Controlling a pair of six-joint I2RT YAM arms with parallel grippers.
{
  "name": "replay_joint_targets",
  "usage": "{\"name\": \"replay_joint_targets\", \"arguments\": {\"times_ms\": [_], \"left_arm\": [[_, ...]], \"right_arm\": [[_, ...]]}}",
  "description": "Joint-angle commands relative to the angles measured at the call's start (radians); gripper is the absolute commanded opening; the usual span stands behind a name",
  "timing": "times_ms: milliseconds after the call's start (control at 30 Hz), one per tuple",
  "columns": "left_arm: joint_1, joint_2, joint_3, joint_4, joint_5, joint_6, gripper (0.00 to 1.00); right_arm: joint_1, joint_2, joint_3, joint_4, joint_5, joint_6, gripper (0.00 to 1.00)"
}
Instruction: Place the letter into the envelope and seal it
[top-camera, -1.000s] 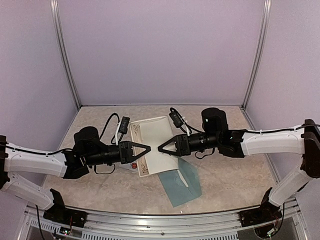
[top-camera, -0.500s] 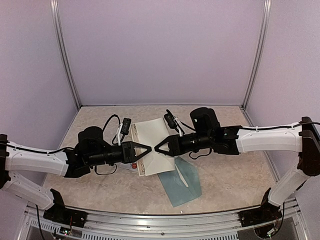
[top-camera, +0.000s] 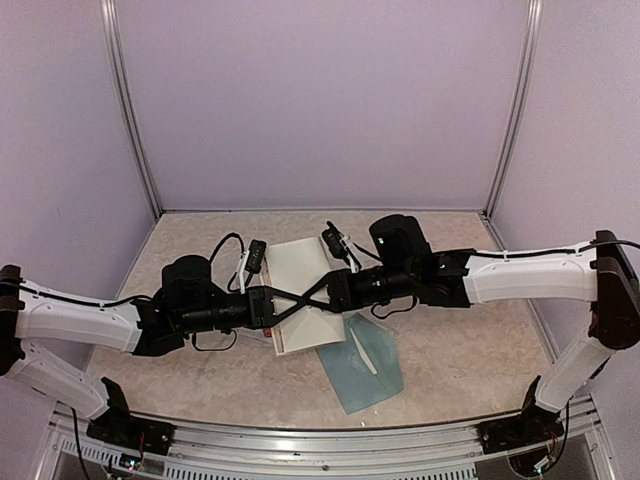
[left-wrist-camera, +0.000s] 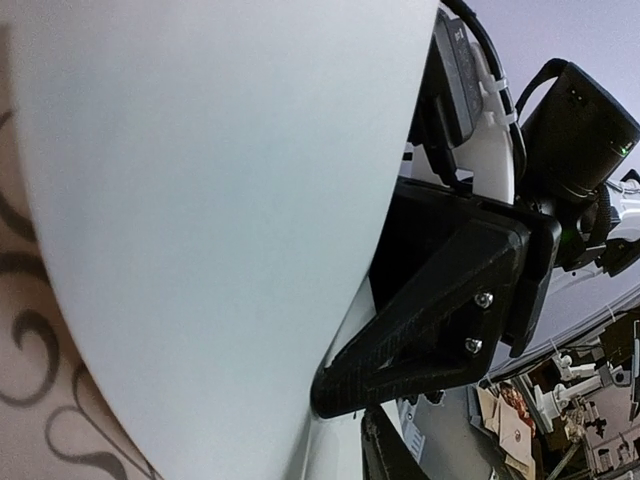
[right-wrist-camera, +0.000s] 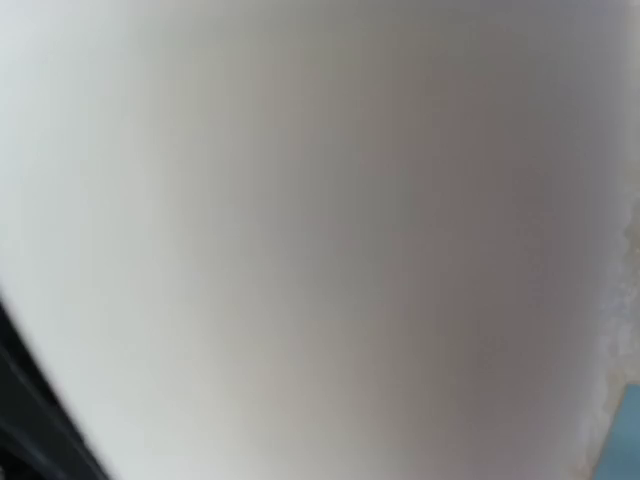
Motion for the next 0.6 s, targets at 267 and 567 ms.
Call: {"name": "replay_joint_targets", "arguments": {"times_ms": [267, 567], "left_arm": [[-0.009, 0.014, 0.015, 0.041, -0.008, -0.002, 0.11], [-0.007, -0.028, -0.023, 0.069, 0.049, 0.035, 0.0]], "right_arm": [[0.031, 0.023, 0.061, -0.042, 0.02, 0.001, 0.45], [-0.015, -0.116, -0.065, 0.114, -0.086, 0.011, 0.69]]}}
